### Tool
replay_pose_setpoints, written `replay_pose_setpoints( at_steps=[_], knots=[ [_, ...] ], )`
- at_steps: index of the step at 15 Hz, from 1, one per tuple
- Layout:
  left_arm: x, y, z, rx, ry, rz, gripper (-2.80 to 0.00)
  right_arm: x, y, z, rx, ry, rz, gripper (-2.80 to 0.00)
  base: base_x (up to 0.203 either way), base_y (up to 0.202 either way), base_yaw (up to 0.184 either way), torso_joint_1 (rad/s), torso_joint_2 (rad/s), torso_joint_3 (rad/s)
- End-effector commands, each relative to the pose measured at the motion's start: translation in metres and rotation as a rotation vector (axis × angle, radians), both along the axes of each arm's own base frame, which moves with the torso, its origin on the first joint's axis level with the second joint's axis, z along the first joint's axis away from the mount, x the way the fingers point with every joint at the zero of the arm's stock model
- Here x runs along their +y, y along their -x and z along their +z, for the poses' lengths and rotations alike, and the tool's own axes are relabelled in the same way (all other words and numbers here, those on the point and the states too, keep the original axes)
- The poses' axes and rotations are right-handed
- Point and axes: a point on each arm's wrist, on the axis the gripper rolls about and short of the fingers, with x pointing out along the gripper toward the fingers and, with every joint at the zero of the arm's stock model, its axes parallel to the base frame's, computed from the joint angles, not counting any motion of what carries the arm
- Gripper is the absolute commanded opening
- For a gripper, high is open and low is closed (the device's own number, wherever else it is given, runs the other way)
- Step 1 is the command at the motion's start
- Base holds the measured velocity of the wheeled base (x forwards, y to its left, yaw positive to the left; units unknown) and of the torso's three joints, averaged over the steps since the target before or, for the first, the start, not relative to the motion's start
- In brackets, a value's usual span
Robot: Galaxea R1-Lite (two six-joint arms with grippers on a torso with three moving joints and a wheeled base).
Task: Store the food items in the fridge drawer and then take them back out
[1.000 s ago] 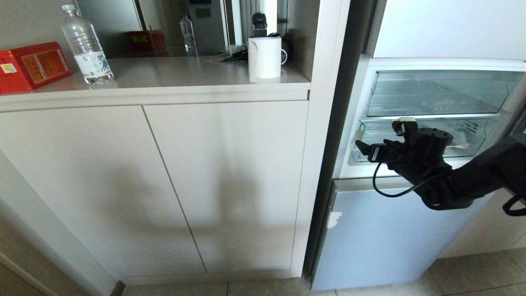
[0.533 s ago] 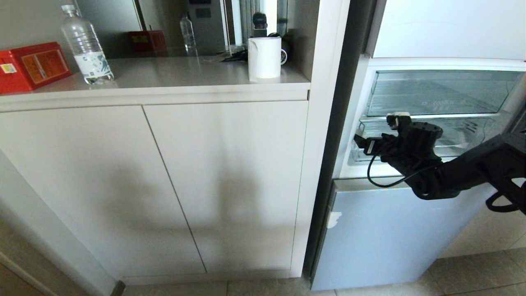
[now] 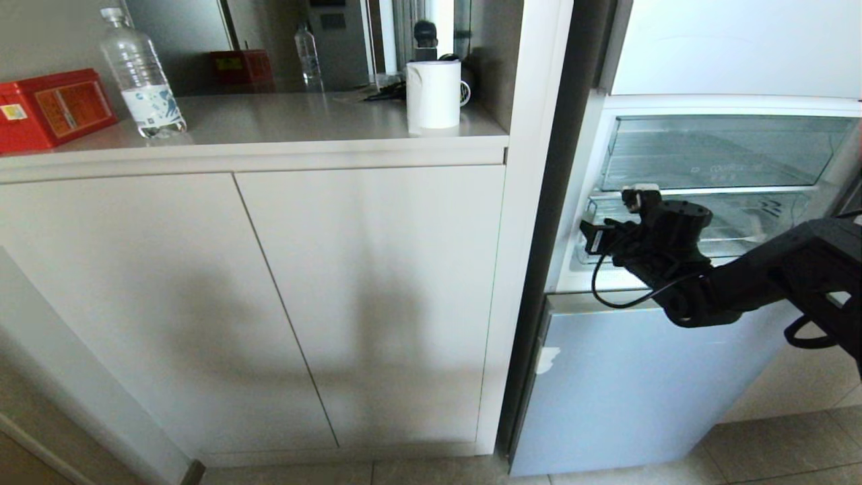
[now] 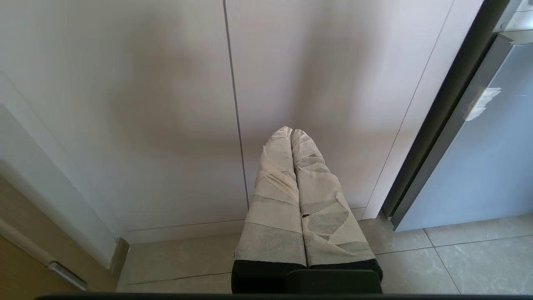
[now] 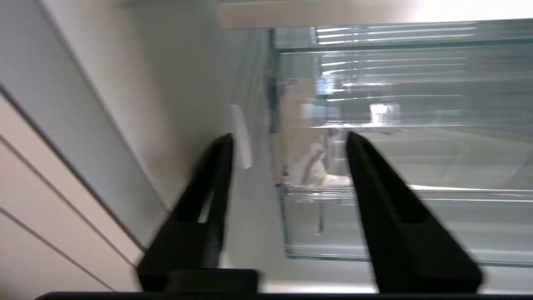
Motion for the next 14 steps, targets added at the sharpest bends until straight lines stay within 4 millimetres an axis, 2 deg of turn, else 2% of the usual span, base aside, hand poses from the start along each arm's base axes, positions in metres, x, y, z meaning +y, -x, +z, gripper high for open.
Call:
replay_pose_setpoints(
  at_steps=[1, 3, 8, 14],
  knots=[
    [0.000, 0.000, 0.000, 0.002, 0.000, 0.001, -2.80, 0.006, 0.001, 0.003, -0.010, -0.001, -0.010, -2.80, 0.000, 0.000, 0.000, 0.000, 0.00, 0.000],
    [0.000, 0.000, 0.000, 0.003, 0.000, 0.000, -2.80, 0.016, 0.000, 0.006, -0.024, -0.004, -0.004, -2.80, 0.000, 0.000, 0.000, 0.000, 0.00, 0.000],
    [0.000, 0.000, 0.000, 0.001, 0.000, 0.001, -2.80, 0.017, 0.007, 0.015, -0.035, -0.010, -0.022, -2.80, 0.000, 0.000, 0.000, 0.000, 0.00, 0.000],
    [0.000, 0.000, 0.000, 0.000, 0.000, 0.001, -2.80, 0.015, 0.048, 0.019, 0.029, -0.001, -0.009, -2.80, 0.000, 0.000, 0.000, 0.000, 0.00, 0.000]
  ],
)
